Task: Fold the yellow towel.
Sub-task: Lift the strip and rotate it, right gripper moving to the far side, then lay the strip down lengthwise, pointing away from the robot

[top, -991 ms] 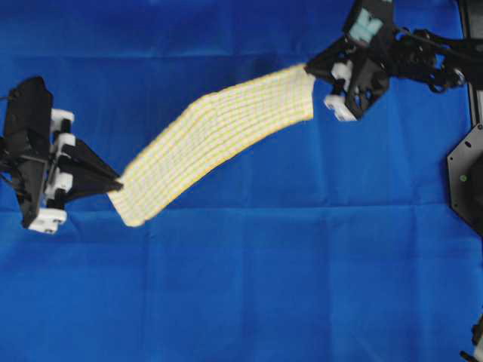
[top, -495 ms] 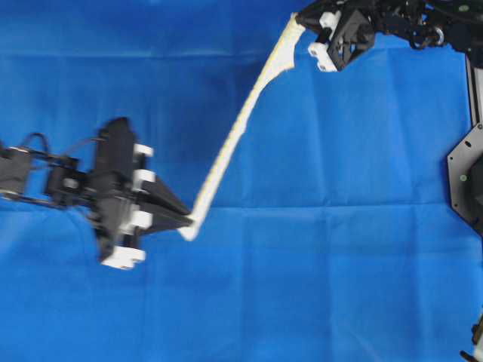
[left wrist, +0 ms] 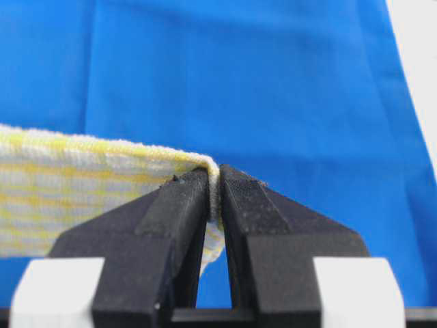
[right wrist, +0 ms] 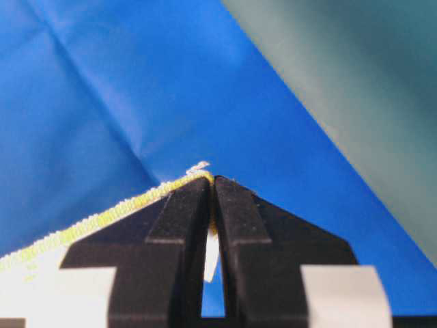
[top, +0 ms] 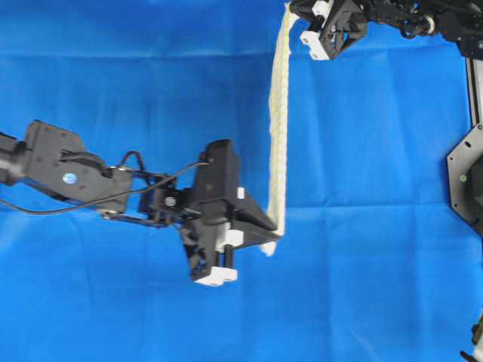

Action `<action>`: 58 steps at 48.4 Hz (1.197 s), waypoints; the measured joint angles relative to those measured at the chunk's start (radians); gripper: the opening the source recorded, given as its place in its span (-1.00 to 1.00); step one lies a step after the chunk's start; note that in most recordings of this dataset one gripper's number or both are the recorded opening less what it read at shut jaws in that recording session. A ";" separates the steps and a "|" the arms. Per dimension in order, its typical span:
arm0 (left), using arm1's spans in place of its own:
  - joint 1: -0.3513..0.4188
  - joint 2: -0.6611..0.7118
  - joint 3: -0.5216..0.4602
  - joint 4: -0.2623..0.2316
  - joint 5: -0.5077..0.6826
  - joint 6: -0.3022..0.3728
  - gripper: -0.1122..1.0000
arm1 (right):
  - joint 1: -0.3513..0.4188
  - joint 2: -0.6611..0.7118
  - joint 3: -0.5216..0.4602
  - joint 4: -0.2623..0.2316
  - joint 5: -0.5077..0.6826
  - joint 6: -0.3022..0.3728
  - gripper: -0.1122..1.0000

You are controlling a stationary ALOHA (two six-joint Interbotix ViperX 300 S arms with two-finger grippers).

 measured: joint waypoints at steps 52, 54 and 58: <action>-0.003 0.149 0.020 0.003 -0.161 0.072 -0.72 | 0.018 0.092 -0.021 -0.015 -0.008 -0.002 -0.76; -0.006 0.144 0.034 0.003 -0.161 0.072 -0.72 | 0.025 0.100 -0.031 -0.014 -0.008 -0.002 -0.76; -0.014 0.126 0.061 0.003 -0.163 0.072 -0.72 | 0.040 0.118 -0.052 -0.014 -0.008 -0.002 -0.76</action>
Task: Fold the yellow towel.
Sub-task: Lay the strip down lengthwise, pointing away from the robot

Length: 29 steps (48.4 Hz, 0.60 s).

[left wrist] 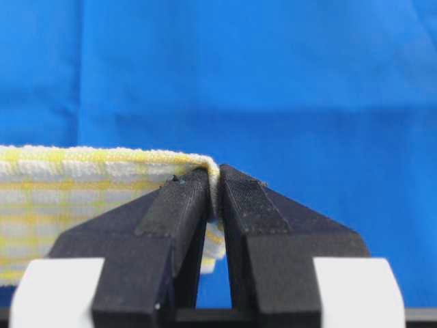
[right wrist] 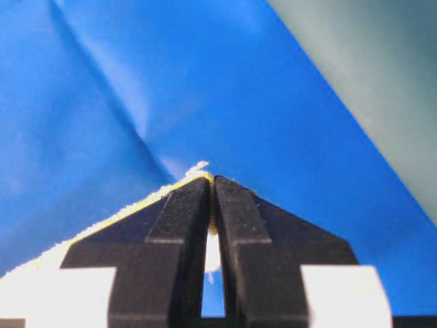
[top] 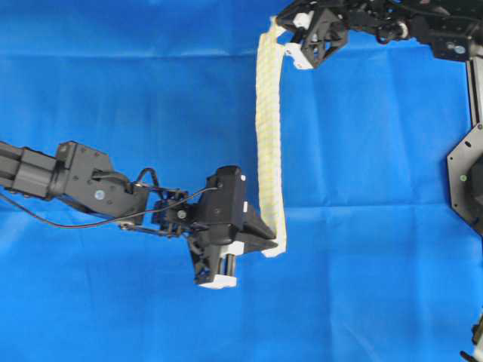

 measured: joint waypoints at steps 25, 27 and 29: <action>-0.037 -0.123 0.196 -0.003 -0.063 -0.006 -0.72 | 0.071 0.149 -0.156 -0.002 0.012 0.002 -0.76; -0.040 -0.123 0.198 -0.003 -0.061 -0.006 -0.72 | 0.075 0.156 -0.161 0.000 0.012 0.002 -0.76; -0.041 -0.123 0.199 -0.003 -0.061 -0.006 -0.72 | 0.080 0.166 -0.164 -0.002 0.014 0.000 -0.76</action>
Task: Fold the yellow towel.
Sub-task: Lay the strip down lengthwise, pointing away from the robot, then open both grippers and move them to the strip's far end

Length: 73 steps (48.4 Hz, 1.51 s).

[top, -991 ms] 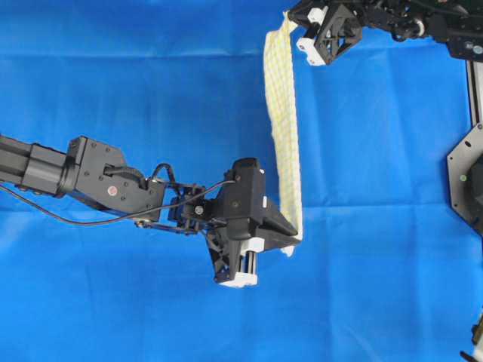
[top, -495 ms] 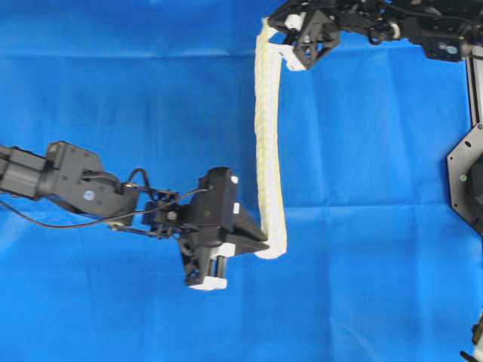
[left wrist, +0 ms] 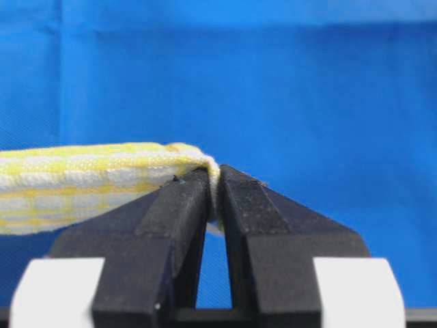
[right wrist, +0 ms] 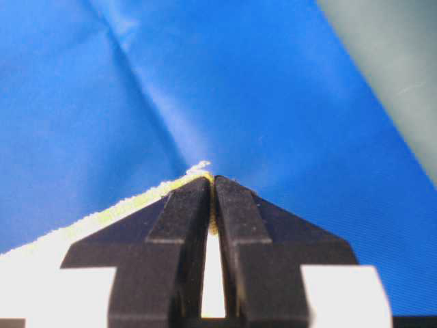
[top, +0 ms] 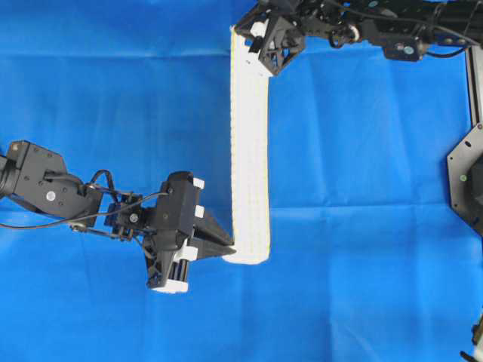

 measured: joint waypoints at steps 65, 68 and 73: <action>0.249 -0.414 0.291 -0.003 0.202 0.005 0.64 | 0.034 -0.186 0.166 -0.023 -0.005 -0.008 0.52; 0.282 -0.425 0.302 -0.002 0.196 0.006 0.64 | 0.040 -0.206 0.195 -0.023 -0.025 -0.008 0.52; 0.325 -0.437 0.313 -0.002 0.181 0.006 0.64 | 0.055 -0.242 0.247 -0.023 -0.063 -0.008 0.52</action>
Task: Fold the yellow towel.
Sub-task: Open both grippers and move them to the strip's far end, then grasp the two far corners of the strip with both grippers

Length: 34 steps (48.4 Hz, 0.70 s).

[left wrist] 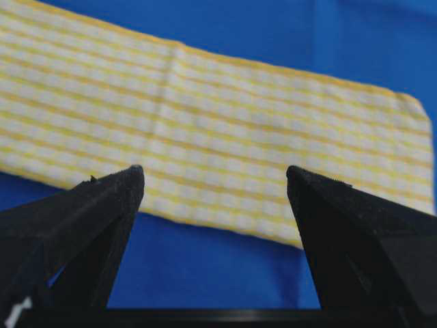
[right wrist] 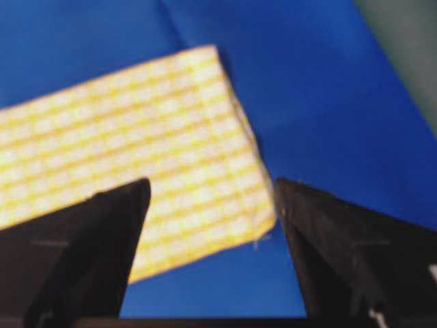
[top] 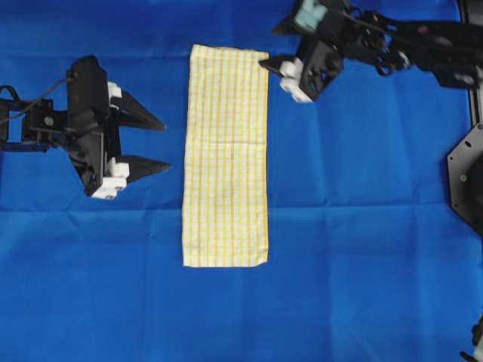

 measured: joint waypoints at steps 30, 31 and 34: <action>0.230 0.133 -0.086 0.006 -0.052 0.084 0.74 | -0.032 0.029 0.006 0.003 -0.035 0.005 0.55; 0.244 0.149 -0.095 0.006 -0.054 0.091 0.76 | -0.037 0.040 0.000 0.003 -0.035 0.005 0.56; 0.272 0.192 -0.123 0.006 -0.057 0.107 0.80 | -0.049 0.069 -0.012 0.005 -0.034 0.005 0.57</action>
